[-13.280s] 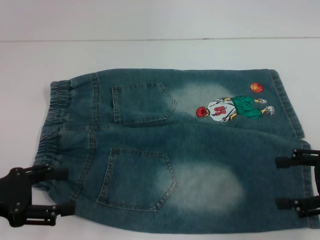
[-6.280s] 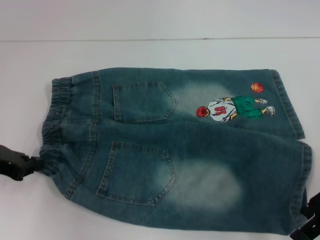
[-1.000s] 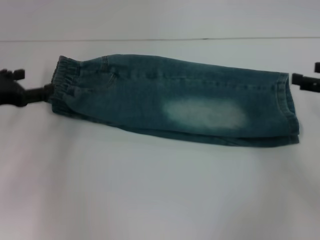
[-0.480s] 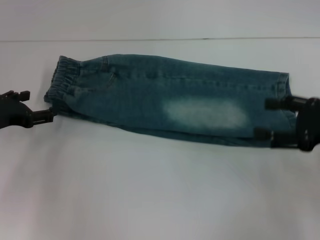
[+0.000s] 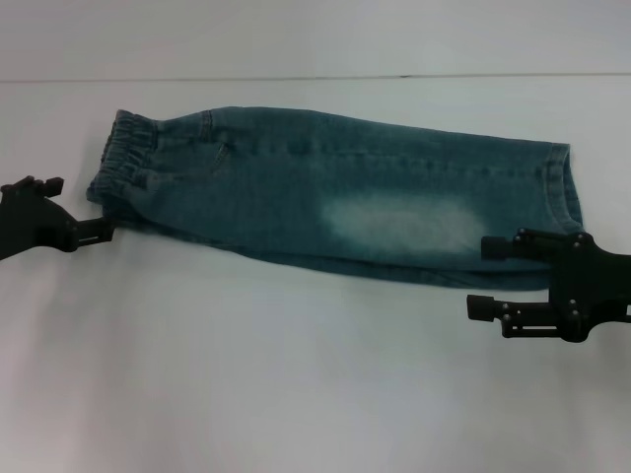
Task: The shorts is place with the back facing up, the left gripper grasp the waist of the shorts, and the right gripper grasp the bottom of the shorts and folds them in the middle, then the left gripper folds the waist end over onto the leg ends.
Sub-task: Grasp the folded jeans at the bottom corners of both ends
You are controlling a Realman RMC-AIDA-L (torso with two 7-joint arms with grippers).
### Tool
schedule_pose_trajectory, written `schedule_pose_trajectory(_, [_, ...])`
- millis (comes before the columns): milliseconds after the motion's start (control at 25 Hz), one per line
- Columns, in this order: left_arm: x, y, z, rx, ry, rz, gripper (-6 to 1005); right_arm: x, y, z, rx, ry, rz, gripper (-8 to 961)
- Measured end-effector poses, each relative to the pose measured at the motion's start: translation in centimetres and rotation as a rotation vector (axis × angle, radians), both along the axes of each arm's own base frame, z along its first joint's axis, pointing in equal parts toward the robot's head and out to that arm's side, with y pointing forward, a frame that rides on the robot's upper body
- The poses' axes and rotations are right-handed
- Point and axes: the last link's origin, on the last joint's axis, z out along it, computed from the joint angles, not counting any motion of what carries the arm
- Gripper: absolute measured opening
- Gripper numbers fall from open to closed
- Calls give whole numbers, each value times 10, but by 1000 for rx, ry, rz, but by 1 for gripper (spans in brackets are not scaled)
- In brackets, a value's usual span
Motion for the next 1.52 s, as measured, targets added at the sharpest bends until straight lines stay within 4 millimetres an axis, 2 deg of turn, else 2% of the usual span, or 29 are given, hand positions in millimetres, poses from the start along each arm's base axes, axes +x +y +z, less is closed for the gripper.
schedule_pose_trajectory(280, [7,11,-9,-13,12,-23,935,-1,0,-1,-6,8,-3,874])
schedule_pose_trajectory(640, [5,20,-12,-1,39,0,935,-1,1,-1,-3,8,-7,868])
schedule_pose_trajectory(1200, [6,20,-19,-49,59,-9,933,0,6,3,24,5,-20,867])
schedule_pose_trajectory(1520, [12,20,-20,-80,68,-61,864,1,8,4,39,5,-29,868])
